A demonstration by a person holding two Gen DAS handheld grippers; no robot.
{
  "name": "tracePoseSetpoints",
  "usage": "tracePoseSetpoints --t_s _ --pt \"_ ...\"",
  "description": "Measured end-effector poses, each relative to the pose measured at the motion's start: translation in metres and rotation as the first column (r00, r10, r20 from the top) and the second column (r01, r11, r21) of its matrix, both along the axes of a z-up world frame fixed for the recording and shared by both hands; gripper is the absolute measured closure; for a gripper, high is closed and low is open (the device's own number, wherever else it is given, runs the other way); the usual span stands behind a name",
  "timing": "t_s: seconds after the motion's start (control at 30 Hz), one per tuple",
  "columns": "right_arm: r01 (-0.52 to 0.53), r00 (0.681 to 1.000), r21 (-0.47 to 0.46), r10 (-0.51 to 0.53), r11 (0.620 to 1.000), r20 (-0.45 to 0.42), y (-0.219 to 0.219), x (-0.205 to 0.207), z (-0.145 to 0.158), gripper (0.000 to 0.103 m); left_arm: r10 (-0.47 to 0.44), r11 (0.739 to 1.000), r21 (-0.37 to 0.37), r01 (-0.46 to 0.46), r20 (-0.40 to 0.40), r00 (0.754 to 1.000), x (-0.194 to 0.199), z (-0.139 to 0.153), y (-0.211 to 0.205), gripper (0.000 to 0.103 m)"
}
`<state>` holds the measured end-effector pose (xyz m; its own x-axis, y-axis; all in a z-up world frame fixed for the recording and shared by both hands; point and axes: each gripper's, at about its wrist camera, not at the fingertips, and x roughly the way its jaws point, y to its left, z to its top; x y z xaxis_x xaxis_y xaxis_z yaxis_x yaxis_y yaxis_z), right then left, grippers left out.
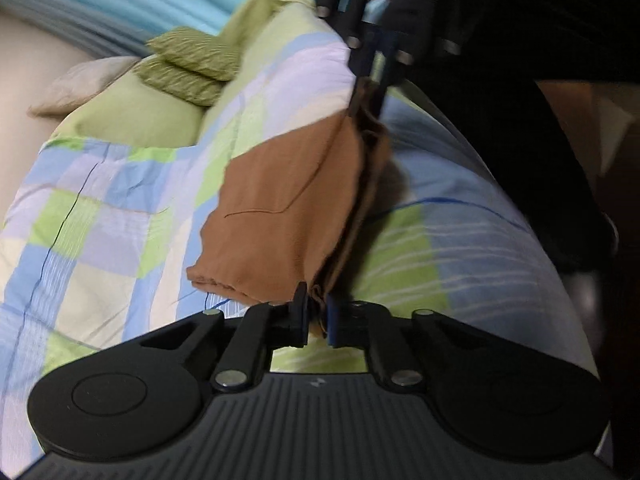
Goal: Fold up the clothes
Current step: 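Lower the folded edge onto the garment with both grippers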
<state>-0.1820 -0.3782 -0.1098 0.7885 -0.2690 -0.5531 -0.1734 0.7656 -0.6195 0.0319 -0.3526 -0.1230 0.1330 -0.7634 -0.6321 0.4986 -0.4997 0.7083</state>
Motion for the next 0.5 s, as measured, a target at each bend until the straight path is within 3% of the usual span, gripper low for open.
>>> tracePoseSetpoints --t_s 0.07,0.17,0.23,0.27,0.37,0.4,0.43,0.47,0.5 --pt "-0.003 1.0 0.077 0.005 0.997 -0.026 -0.004 -0.002 0.008 0.101 -0.024 0.998 0.063 0.024 -0.001 1.0 -0.003 0.009 0.001 0.1" --pt "0.0 0.999 0.201 0.007 0.98 -0.035 -0.013 -0.006 0.026 0.101 -0.022 0.98 0.193 0.042 -0.103 0.994 0.002 0.039 -0.008 0.1" --pt "0.006 0.999 0.392 0.012 0.92 -0.045 -0.039 -0.006 0.055 0.101 0.016 0.967 0.252 0.033 -0.188 0.982 0.015 0.058 -0.022 0.1" --pt "0.011 0.999 0.431 0.011 0.902 -0.048 -0.046 -0.006 0.059 0.101 0.034 0.961 0.276 0.03 -0.223 0.974 0.021 0.065 -0.029 0.1" --pt "0.043 0.998 0.649 -0.007 0.759 -0.057 -0.095 0.004 0.077 0.101 0.097 0.942 0.336 0.015 -0.315 0.944 0.049 0.083 -0.06 0.1" --pt "0.064 0.998 0.739 -0.021 0.67 -0.067 -0.122 0.011 0.08 0.101 0.117 0.936 0.351 0.009 -0.337 0.934 0.058 0.086 -0.07 0.1" --pt "0.073 0.997 0.774 -0.029 0.629 -0.071 -0.133 0.012 0.081 0.101 0.134 0.93 0.366 0.006 -0.354 0.926 0.067 0.089 -0.082 0.1" --pt "0.102 0.995 0.862 -0.045 0.497 -0.092 -0.166 0.019 0.078 0.101 0.145 0.924 0.381 0.005 -0.364 0.92 0.074 0.09 -0.093 0.1" --pt "0.107 0.994 0.882 -0.052 0.459 -0.093 -0.176 0.021 0.076 0.101 0.156 0.918 0.396 0.005 -0.374 0.914 0.081 0.092 -0.104 0.1"
